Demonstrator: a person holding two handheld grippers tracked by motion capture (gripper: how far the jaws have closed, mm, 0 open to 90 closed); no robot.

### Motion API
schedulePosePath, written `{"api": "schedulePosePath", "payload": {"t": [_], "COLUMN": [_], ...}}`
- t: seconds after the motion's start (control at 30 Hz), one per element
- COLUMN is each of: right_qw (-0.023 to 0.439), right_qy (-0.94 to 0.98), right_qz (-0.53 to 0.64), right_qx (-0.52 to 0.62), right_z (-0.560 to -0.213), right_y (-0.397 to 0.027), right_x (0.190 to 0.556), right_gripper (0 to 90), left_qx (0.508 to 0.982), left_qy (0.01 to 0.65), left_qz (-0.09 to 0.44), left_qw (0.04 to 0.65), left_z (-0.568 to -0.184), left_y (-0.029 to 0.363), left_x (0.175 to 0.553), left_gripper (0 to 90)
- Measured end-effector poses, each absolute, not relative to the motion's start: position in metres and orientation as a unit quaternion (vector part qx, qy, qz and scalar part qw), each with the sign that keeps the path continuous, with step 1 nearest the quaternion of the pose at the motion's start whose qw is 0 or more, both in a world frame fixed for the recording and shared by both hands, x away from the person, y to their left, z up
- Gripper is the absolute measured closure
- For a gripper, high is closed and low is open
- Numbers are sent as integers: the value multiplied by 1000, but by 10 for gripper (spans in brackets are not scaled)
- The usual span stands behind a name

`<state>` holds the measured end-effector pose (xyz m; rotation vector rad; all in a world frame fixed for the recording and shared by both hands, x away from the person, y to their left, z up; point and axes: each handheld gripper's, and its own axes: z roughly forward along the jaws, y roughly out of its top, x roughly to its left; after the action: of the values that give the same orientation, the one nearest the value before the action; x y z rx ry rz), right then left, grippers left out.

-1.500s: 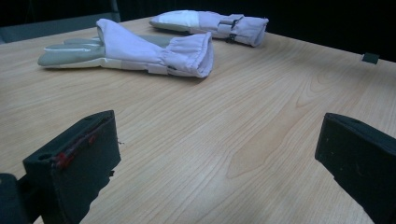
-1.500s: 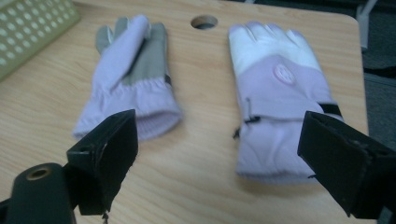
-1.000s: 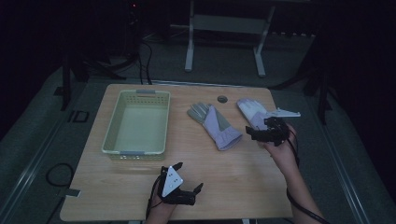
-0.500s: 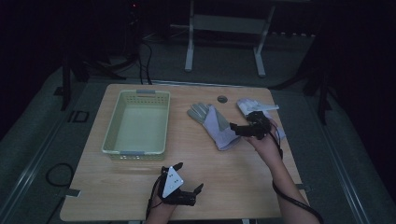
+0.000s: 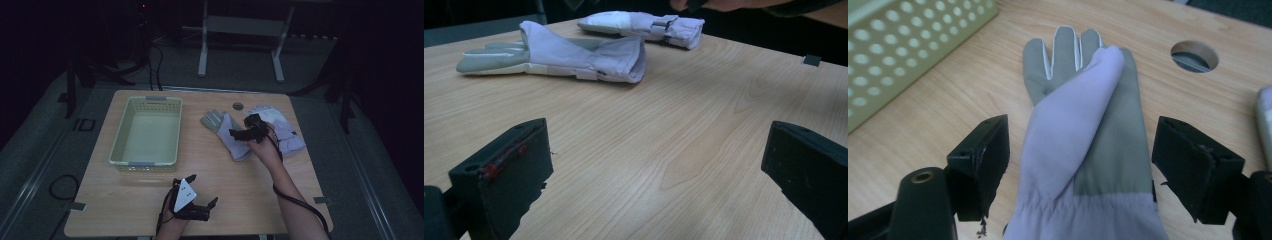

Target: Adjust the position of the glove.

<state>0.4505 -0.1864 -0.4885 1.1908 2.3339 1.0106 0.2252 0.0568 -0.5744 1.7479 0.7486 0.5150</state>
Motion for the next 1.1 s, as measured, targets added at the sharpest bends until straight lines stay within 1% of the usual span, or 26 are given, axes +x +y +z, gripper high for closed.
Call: {"api": "schedulePosePath", "payload": {"t": [0.13, 0.2, 0.3, 0.37, 0.47, 0.57, 0.67, 0.77, 0.87, 0.97, 1.1], "right_qw": [159, 159, 158, 162, 160, 154, 134, 120, 121, 125, 126], "right_qy": [823, 825, 828, 828, 831, 837, 835, 838, 842, 848, 850], "right_qz": [343, 335, 329, 320, 312, 298, 297, 289, 283, 283, 281], "right_qx": [425, 426, 426, 431, 432, 433, 443, 447, 443, 430, 428], "right_z": [-500, -507, -511, -520, -523, -531, -536, -538, -539, -539, -536], "right_y": [-183, -181, -180, -179, -177, -176, -179, -178, -176, -174, -171], "right_x": [461, 465, 467, 473, 476, 481, 487, 489, 490, 488, 484], "right_gripper": [259, 285, 286, 326, 339, 340, 339, 368, 422, 534, 713], "left_qx": [739, 739, 739, 739, 739, 739, 739, 740, 740, 740, 741], "left_qy": [316, 316, 316, 316, 316, 316, 316, 316, 316, 316, 317], "left_qz": [217, 216, 216, 216, 215, 215, 214, 213, 213, 214, 213], "left_qw": [554, 554, 555, 555, 554, 555, 555, 554, 554, 554, 553], "left_z": [-574, -574, -574, -574, -574, -574, -574, -574, -574, -574, -574], "left_y": [57, 57, 57, 57, 57, 57, 57, 57, 57, 57, 57], "left_x": [225, 225, 225, 225, 225, 225, 225, 225, 225, 225, 225], "left_gripper": [0, 0, 0, 0, 0, 0, 0, 0, 0, 0, 0]}}
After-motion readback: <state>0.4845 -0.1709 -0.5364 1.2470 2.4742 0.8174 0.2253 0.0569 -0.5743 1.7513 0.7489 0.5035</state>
